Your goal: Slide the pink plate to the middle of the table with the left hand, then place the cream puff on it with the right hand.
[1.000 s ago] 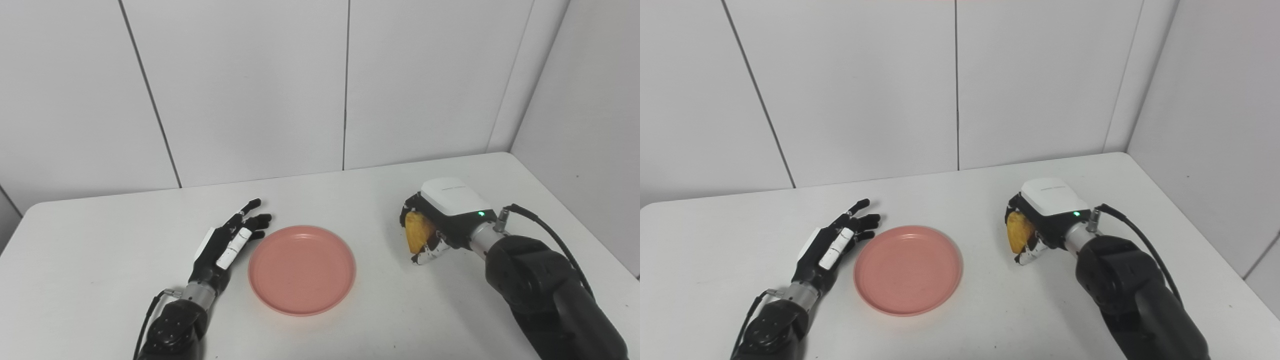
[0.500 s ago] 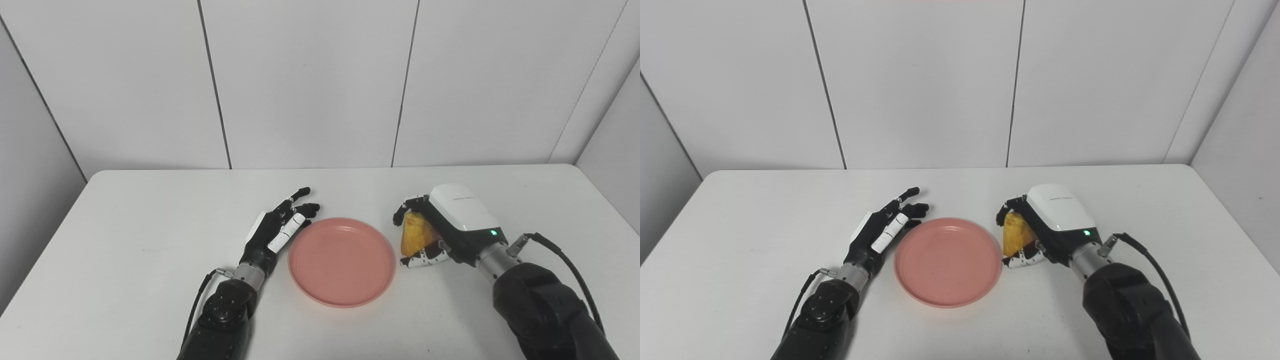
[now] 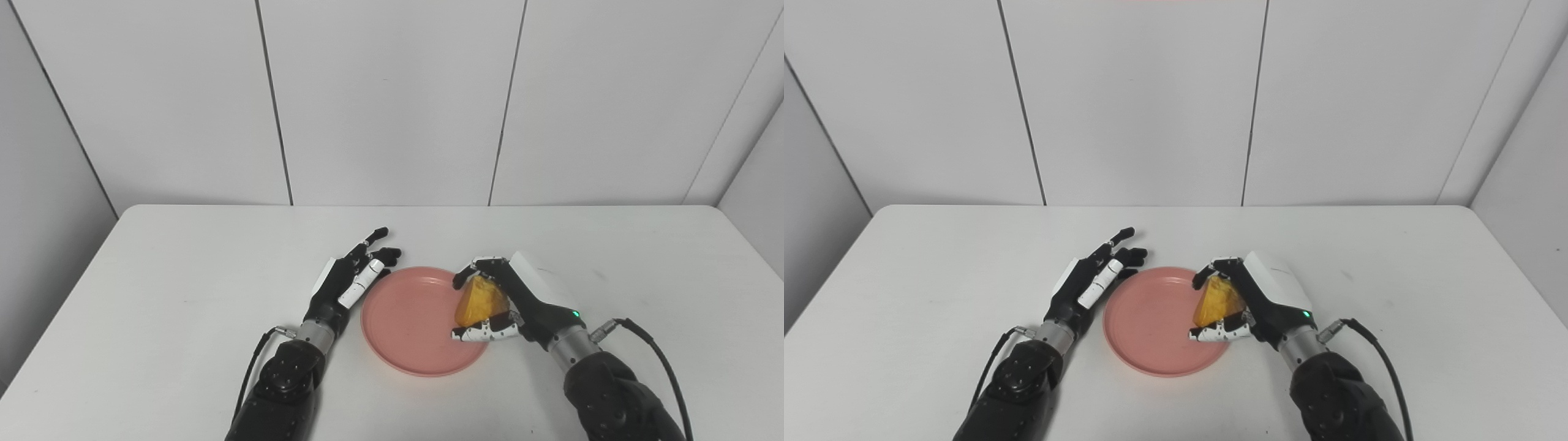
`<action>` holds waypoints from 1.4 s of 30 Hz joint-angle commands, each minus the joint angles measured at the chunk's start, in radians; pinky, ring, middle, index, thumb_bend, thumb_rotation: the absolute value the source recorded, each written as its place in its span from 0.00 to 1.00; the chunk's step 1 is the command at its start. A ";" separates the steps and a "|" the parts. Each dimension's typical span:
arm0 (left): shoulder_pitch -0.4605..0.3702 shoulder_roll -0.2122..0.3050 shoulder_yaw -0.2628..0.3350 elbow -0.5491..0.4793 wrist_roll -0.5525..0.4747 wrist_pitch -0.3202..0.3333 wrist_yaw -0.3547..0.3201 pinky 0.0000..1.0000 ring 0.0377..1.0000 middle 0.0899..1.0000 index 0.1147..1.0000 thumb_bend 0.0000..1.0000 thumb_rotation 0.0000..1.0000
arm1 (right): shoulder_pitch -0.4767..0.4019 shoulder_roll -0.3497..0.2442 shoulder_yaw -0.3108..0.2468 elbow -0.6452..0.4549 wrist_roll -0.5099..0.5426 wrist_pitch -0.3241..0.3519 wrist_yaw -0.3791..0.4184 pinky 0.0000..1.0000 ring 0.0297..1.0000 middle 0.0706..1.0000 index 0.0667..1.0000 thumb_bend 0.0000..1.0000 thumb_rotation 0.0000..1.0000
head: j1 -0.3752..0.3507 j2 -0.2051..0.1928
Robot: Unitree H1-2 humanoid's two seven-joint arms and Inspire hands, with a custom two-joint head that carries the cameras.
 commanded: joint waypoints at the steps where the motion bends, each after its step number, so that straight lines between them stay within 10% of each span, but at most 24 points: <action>1: 0.040 -0.032 -0.034 0.038 0.015 0.043 -0.045 0.74 0.78 0.75 0.85 0.75 0.78 | -0.023 0.056 -0.046 0.008 0.129 -0.016 -0.029 0.34 0.39 0.46 0.49 0.51 0.00 | 0.001 0.001; 15: 0.027 -0.038 -0.041 0.085 0.022 0.001 -0.033 0.70 0.73 0.72 0.82 0.76 0.78 | -0.008 0.190 -0.091 0.127 0.323 -0.153 -0.168 0.35 0.39 0.43 0.51 0.51 0.00 | 0.003 -0.010; 22: 0.036 -0.031 -0.049 0.061 0.031 0.023 -0.032 0.70 0.75 0.74 0.85 0.77 0.80 | -0.011 0.200 -0.080 0.247 0.347 -0.454 -0.240 0.38 0.40 0.48 0.47 0.51 0.00 | 0.014 -0.008; 29: 0.046 -0.019 -0.049 0.052 0.027 0.022 -0.038 0.72 0.76 0.73 0.80 0.77 0.81 | -0.022 0.229 -0.079 0.332 0.319 -0.617 -0.331 0.38 0.41 0.49 0.46 0.52 0.00 | 0.016 -0.003; 42: 0.037 -0.025 -0.058 0.074 0.033 0.004 -0.039 0.69 0.74 0.75 0.74 0.75 0.79 | -0.038 0.208 -0.007 0.346 0.222 -0.646 -0.453 0.38 0.41 0.48 0.47 0.52 0.00 | 0.011 0.001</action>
